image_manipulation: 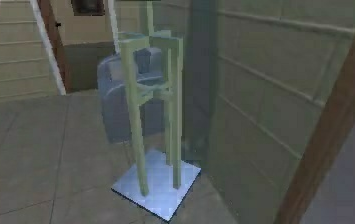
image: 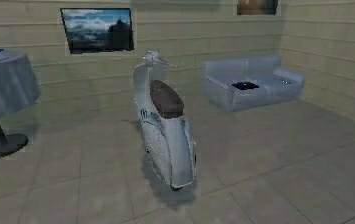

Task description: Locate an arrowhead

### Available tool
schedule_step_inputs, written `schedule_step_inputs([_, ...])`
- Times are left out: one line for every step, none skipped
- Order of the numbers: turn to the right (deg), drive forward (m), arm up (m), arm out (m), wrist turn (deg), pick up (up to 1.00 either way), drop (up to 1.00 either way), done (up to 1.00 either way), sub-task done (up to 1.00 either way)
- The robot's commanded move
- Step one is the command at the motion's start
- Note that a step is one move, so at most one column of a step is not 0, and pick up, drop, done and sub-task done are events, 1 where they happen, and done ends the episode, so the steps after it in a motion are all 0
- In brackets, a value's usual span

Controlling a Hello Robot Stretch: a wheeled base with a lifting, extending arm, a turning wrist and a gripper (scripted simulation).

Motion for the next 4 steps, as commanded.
schedule_step_inputs([-36.0, 0.00, 0.00, 0.00, 0.0, 0.00, 0.00, 0.00, 0.00])
schedule_step_inputs([0.0, 0.90, 0.00, 0.00, 0.0, 0.00, 0.00, 0.00, 0.00])
schedule_step_inputs([9.0, 0.00, 0.00, 0.00, 0.0, 0.00, 0.00, 0.00, 0.00])
schedule_step_inputs([0.0, 0.95, 0.00, 0.00, 0.0, 0.00, 0.00, 0.00, 0.00])
